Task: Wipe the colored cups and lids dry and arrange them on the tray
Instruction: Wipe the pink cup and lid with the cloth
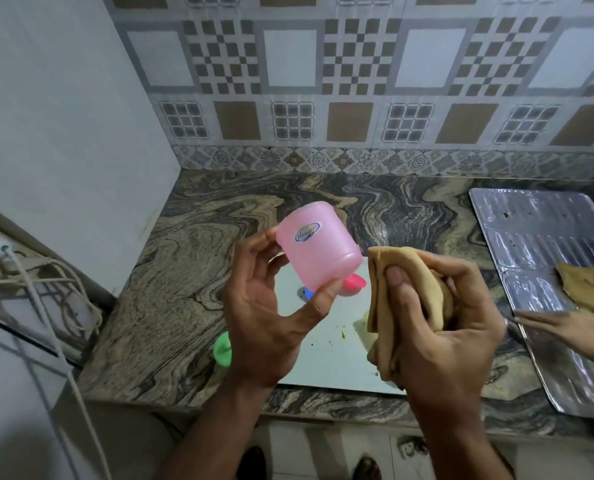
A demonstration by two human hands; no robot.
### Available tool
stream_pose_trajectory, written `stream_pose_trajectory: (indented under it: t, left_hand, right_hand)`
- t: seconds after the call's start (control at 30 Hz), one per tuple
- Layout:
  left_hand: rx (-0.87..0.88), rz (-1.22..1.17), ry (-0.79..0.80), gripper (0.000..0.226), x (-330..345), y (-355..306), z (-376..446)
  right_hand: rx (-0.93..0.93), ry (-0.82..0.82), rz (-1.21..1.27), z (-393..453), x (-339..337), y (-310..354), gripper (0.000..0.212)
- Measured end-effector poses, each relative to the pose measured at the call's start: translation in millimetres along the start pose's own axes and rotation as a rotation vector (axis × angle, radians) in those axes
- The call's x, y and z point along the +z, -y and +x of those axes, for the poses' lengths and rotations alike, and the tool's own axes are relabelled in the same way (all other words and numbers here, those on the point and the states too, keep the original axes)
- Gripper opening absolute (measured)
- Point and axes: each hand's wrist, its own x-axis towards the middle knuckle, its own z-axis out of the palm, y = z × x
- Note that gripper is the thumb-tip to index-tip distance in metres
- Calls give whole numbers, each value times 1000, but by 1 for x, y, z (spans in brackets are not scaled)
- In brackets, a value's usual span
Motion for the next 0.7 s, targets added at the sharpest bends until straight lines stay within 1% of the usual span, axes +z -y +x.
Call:
stream_pose_trajectory:
  t: [0.03, 0.07, 0.13, 0.23, 0.3, 0.37, 0.47, 0.63, 0.7]
  left_hand:
    - [-17, -6, 1, 70, 1, 1, -1]
    - [-33, -9, 5, 69, 1, 1, -2]
    - [-56, -11, 14, 69, 4, -1, -3]
    - [-63, -7, 9, 70, 4, -1, -3]
    - [-42, 21, -1, 73, 4, 0, -4]
    - [-29, 58, -11, 74, 5, 0, -4]
    - [24, 143, -3, 72, 6, 0, -6]
    - [105, 321, -16, 74, 4, 2, -8]
    - [127, 331, -40, 72, 4, 1, -9]
  right_hand:
    - [58, -83, 80, 10, 32, 64, 27]
    - [85, -96, 138, 13, 54, 108, 24]
    - [154, -215, 188, 22, 57, 130, 22]
    - [196, -210, 223, 29, 42, 127, 21]
    - [224, -197, 241, 26, 44, 131, 23]
    - [226, -207, 231, 25, 47, 135, 20]
    - [200, -208, 107, 27, 47, 133, 17]
    - [49, -51, -147, 22, 53, 131, 17]
    - [29, -6, -172, 18, 54, 128, 19]
